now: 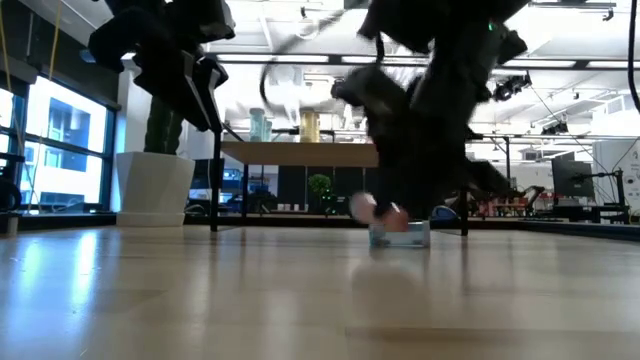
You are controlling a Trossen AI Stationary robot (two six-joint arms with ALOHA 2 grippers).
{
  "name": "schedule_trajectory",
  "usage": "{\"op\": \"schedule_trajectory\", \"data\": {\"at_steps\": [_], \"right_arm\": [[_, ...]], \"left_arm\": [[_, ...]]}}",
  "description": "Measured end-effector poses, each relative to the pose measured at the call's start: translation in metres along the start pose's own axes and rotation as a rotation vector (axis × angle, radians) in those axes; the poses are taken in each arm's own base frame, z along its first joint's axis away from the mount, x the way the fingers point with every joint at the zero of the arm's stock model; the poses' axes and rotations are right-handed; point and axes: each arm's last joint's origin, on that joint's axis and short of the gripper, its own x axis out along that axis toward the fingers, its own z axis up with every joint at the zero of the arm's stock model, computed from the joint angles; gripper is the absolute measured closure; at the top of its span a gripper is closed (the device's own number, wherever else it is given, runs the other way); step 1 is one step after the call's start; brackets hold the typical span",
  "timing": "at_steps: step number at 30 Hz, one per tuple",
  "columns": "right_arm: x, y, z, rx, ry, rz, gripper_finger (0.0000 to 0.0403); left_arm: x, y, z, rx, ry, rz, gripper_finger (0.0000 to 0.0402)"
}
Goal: Pick and place medicine bottles onto shelf by color
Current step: Put the orange pill bottle on the shelf
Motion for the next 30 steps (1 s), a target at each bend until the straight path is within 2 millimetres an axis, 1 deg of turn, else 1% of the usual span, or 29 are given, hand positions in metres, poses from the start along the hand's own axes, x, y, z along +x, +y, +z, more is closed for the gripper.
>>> {"op": "schedule_trajectory", "data": {"at_steps": [3, 6, 9, 12, 17, 20, 23, 26, 28, 30], "right_arm": [[-0.016, 0.009, -0.001, -0.096, -0.059, 0.064, 0.0323], [-0.033, 0.018, -0.004, -0.235, -0.114, 0.123, 0.0323], [-0.053, 0.025, -0.008, -0.351, -0.183, 0.176, 0.0323], [-0.073, 0.03, -0.012, -0.468, -0.245, 0.213, 0.0323], [-0.111, 0.04, -0.02, -0.675, -0.401, 0.304, 0.0322], [-0.136, 0.045, -0.025, -0.815, -0.514, 0.353, 0.0322], [-0.157, 0.046, -0.028, -0.921, -0.617, 0.363, 0.0322], [-0.172, 0.045, -0.029, -0.986, -0.71, 0.347, 0.0322], [-0.177, 0.044, -0.028, -1.023, -0.753, 0.321, 0.0322], [-0.179, 0.045, -0.027, -1.053, -0.781, 0.31, 0.0322]], "left_arm": [[-0.001, 0.0, 0.002, -0.015, -0.014, 0.0, 0.0245], [-0.001, 0.0, 0.003, -0.028, -0.027, -0.002, 0.0245], [-0.001, 0.0, 0.01, -0.046, -0.094, -0.02, 0.0245], [-0.002, -0.001, 0.018, -0.055, -0.185, -0.071, 0.0245], [-0.007, -0.001, 0.033, -0.066, -0.35, -0.125, 0.0245], [-0.011, 0.0, 0.044, -0.076, -0.475, -0.123, 0.0245], [-0.018, 0.002, 0.056, -0.083, -0.612, -0.115, 0.0245], [-0.025, 0.004, 0.064, -0.085, -0.723, -0.104, 0.0245], [-0.026, 0.004, 0.069, -0.076, -0.778, -0.105, 0.0245], [-0.026, 0.003, 0.071, -0.055, -0.809, -0.144, 0.0245]]}}
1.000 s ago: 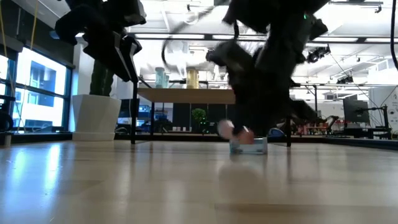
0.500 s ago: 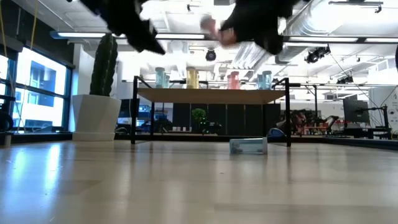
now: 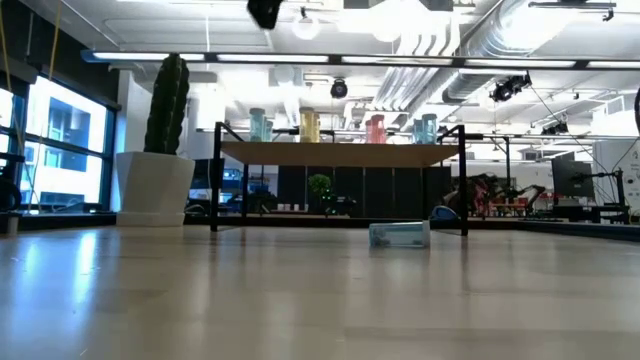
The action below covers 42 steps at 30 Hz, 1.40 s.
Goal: Pick and place medicine bottles onto shelf by color
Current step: Put the orange pill bottle on the shelf
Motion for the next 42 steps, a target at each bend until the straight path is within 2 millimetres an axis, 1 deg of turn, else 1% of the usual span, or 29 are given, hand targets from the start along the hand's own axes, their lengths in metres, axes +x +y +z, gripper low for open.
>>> {"op": "schedule_trajectory", "data": {"at_steps": [2, 6, 11, 15, 20, 23, 27, 34, 42], "right_arm": [[0.0, -0.001, 0.002, -0.03, -0.018, -0.004, 0.0322], [0.0, -0.001, 0.003, -0.061, -0.033, -0.003, 0.0322], [0.0, -0.001, 0.005, -0.06, -0.043, -0.002, 0.0322], [0.001, -0.002, 0.006, -0.056, -0.054, -0.004, 0.0322], [0.0, -0.001, 0.009, -0.059, -0.082, -0.002, 0.0322], [0.0, -0.002, 0.011, -0.063, -0.105, -0.002, 0.0322], [0.002, -0.006, 0.014, -0.048, -0.132, -0.016, 0.0322], [0.007, -0.02, 0.021, -0.036, -0.189, -0.02, 0.0322], [0.02, -0.025, 0.02, -0.033, -0.202, 0.011, 0.0322]], "left_arm": [[0.004, -0.001, 0.001, 0.002, -0.04, -0.043, 0.0245], [0.01, -0.003, -0.001, 0.005, -0.062, -0.112, 0.0245], [0.011, -0.003, 0.001, -0.014, -0.085, -0.123, 0.0238], [0.01, -0.003, 0.007, -0.013, -0.14, -0.117, 0.0214], [0.009, -0.001, 0.013, -0.014, -0.2, -0.055, 0.0174], [0.009, 0.0, 0.015, -0.015, -0.229, -0.026, 0.0161], [0.008, 0.0, 0.018, -0.013, -0.259, -0.024, 0.0159], [0.008, 0.0, 0.019, -0.013, -0.265, -0.024, 0.0163], [0.007, 0.006, 0.019, -0.014, -0.274, -0.005, 0.0163]]}}
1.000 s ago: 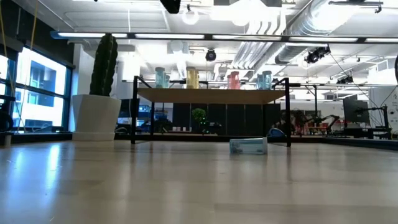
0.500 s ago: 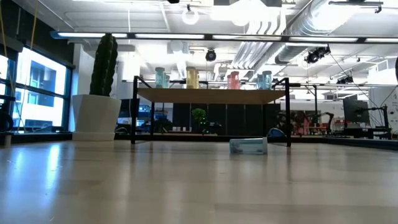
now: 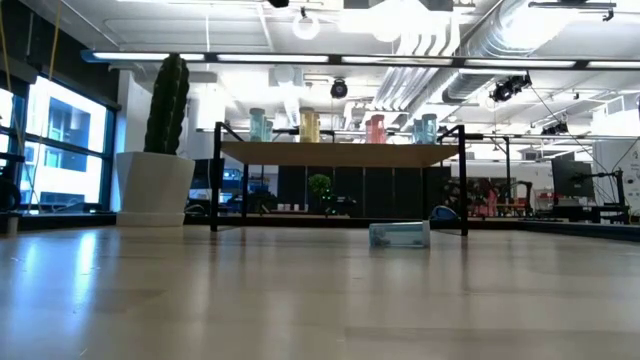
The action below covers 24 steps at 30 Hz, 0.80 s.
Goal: Pick and place medicine bottles onto shelf by color
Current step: Put the orange pill bottle on the shelf
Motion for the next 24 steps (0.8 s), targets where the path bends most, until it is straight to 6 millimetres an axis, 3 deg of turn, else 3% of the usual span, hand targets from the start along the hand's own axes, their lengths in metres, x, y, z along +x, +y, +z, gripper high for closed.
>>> {"op": "schedule_trajectory", "data": {"at_steps": [7, 18, 24], "right_arm": [[0.0049, 0.0013, -0.0058, -0.011, 0.024, -0.001, 0.0322], [0.0053, -0.0004, -0.0058, -0.01, 0.023, -0.006, 0.0322], [0.0053, -0.0005, -0.0064, -0.012, 0.029, -0.009, 0.0322]], "left_arm": [[-0.0003, 0.0043, -0.0008, 0.001, 0.006, 0.014, 0.0175], [-0.0003, 0.004, -0.0014, 0.019, 0.012, 0.002, 0.0268], [-0.0003, 0.0037, -0.0021, 0.018, 0.02, -0.002, 0.03]]}}
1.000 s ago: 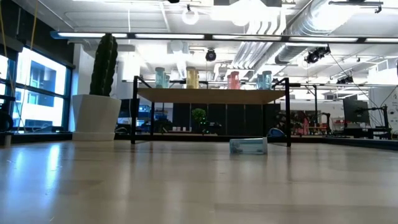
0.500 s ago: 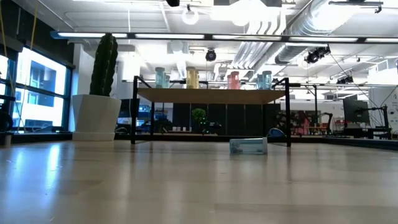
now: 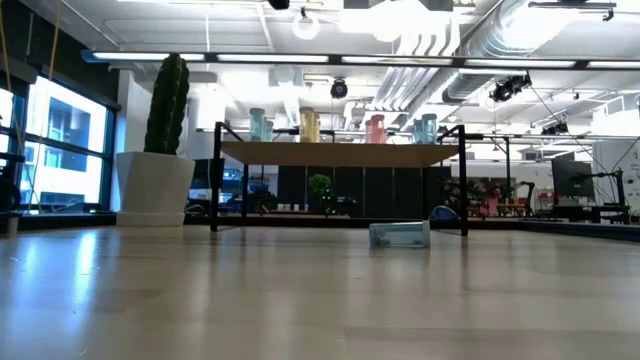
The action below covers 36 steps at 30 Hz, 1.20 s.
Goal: Pick and place medicine bottles onto shelf by color
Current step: Put the orange pill bottle on the shelf
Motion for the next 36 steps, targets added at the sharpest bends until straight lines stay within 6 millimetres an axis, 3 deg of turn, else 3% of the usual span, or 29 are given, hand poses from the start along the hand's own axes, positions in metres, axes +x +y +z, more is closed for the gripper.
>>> {"op": "schedule_trajectory", "data": {"at_steps": [8, 17, 25, 30, 36], "right_arm": [[0.0, 0.0, -0.001, 0.003, 0.013, -0.018, 0.0307], [-0.009, -0.005, -0.005, -0.024, 0.103, -0.097, 0.0238], [-0.031, -0.017, 0.013, -0.039, 0.052, -0.137, 0.0222], [-0.025, -0.026, 0.019, -0.067, -0.026, -0.041, 0.0222], [-0.009, -0.037, 0.006, -0.03, 0.032, -0.053, 0.0221]], "left_arm": [[0.0, 0.0, -0.002, -0.001, 0.018, 0.002, 0.0306], [-0.001, 0.003, -0.011, 0.066, 0.126, 0.127, 0.0308], [-0.003, 0.006, -0.023, 0.094, 0.255, 0.211, 0.0308], [-0.002, 0.005, -0.027, 0.091, 0.277, 0.206, 0.0309], [0.005, 0.005, -0.037, 0.087, 0.302, 0.199, 0.0309]]}}
